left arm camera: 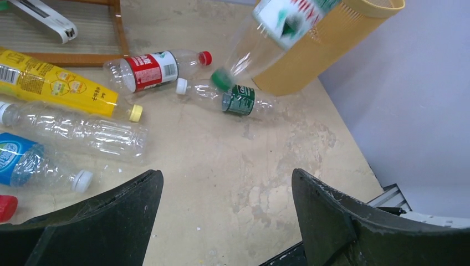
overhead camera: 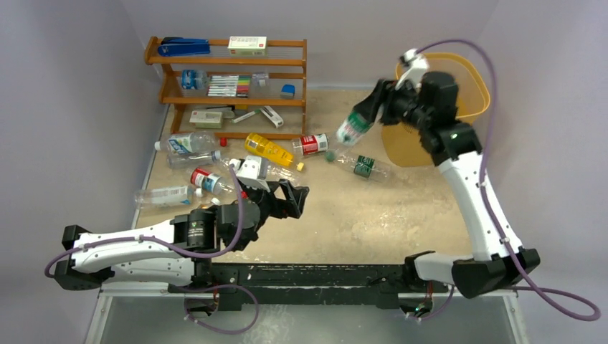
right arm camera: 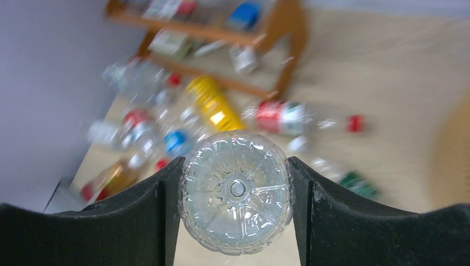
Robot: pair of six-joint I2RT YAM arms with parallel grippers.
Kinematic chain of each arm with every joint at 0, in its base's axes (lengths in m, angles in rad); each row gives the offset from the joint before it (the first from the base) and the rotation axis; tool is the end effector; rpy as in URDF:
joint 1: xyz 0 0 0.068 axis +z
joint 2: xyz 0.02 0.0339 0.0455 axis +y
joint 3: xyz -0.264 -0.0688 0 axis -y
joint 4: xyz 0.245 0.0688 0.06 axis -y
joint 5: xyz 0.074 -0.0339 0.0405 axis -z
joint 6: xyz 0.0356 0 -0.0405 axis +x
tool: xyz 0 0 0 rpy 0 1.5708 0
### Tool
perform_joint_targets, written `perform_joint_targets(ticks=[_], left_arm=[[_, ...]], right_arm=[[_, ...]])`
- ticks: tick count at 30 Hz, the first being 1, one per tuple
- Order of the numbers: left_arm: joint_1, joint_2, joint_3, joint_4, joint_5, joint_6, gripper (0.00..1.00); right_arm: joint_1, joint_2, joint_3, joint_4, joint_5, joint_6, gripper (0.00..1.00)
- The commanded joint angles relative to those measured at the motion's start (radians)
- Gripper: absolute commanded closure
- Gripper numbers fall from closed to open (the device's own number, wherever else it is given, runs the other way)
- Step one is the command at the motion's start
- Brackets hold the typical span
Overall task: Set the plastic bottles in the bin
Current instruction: Pick up the plastic bottle at the center of the board, then place the plastic bottle in the trash bin.
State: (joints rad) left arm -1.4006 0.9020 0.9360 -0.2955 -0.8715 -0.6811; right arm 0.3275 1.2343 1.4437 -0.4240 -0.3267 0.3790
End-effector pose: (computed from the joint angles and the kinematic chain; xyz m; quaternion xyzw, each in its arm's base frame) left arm 0.0595 -0.1853 0.3639 0.0126 0.7636 -0.3070 0.5679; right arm 0.2475 0.0961 0.4494 -0.0822 0.7708 0.3330 0.5369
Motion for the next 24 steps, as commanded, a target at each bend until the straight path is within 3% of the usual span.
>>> perform_joint_targets(ticks=[1, 10, 20, 21, 23, 24], left_arm=[[0.003, -0.016, 0.021, -0.051, -0.021, -0.047, 0.14], [0.003, -0.012, -0.005, -0.041, 0.004, -0.05, 0.13], [0.003, -0.027, -0.007, -0.048, 0.011, -0.043, 0.12], [0.003, -0.025, -0.009, -0.048, 0.011, -0.043, 0.12], [0.003, -0.023, -0.008, -0.048, 0.011, -0.041, 0.12], [0.003, -0.02, -0.009, -0.047, 0.01, -0.041, 0.12]], right_arm=[[-0.214, 0.07, 0.258, -0.099, 0.153, -0.097, 0.42], [-0.499, 0.257, 0.709, -0.154, 0.231, -0.087, 0.42], [-0.625, 0.31, 0.673, -0.064, 0.178, -0.048, 0.41], [-0.631, 0.313, 0.655, -0.052, 0.169, -0.048, 0.37], [-0.637, 0.34, 0.658, -0.069, 0.156, -0.053, 0.11], [-0.638, 0.359, 0.667, -0.087, 0.15, -0.06, 0.04]])
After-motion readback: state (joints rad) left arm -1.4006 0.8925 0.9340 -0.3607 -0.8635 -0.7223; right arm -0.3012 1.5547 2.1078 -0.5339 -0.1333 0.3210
